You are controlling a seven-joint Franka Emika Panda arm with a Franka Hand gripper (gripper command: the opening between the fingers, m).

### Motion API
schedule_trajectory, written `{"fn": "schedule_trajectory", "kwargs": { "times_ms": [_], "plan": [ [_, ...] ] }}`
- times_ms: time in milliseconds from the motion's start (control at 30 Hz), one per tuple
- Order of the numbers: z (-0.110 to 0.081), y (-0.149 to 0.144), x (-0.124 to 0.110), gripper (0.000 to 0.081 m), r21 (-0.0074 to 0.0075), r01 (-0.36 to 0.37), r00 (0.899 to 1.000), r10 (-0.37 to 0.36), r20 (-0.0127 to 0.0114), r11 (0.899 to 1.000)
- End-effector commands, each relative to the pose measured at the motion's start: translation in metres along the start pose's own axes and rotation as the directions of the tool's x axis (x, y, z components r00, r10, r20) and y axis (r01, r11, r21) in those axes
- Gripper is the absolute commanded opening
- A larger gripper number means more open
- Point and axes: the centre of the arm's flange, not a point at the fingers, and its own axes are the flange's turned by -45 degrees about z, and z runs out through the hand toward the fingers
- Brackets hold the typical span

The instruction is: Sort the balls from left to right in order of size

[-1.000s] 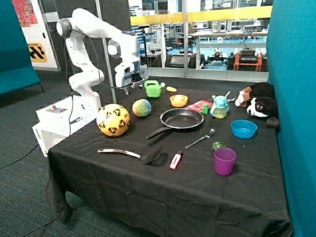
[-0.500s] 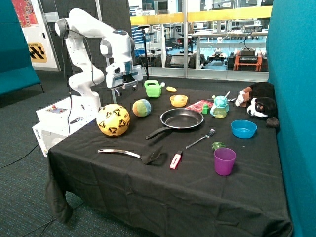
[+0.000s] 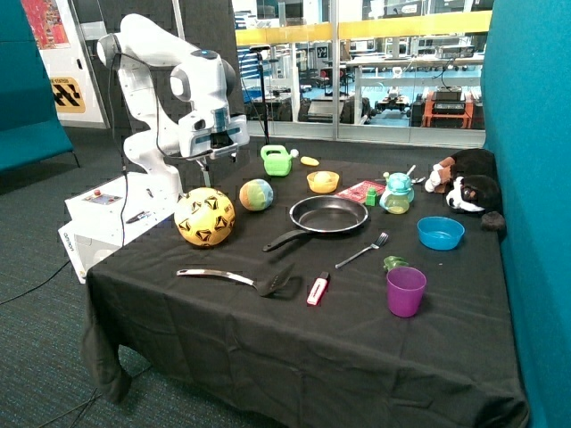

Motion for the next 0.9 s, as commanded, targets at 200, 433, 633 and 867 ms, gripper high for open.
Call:
{"fn": "schedule_trajectory", "kwargs": {
  "times_ms": [200,433,633,867],
  "plan": [
    [0.005,0.044,-0.005,0.0799,0.0005,-0.042,0.999,0.042,0.0018,0.999],
    [0.014,0.058,-0.002,0.0805,0.0005,-0.050,0.999,0.050,0.0018,0.999],
    [0.021,0.061,0.001,0.0804,0.0005,-0.036,0.999,0.036,0.0018,0.999],
    [0.033,0.059,0.000,0.0803,0.0005,-0.025,1.000,0.025,0.0018,1.000]
  ]
}}
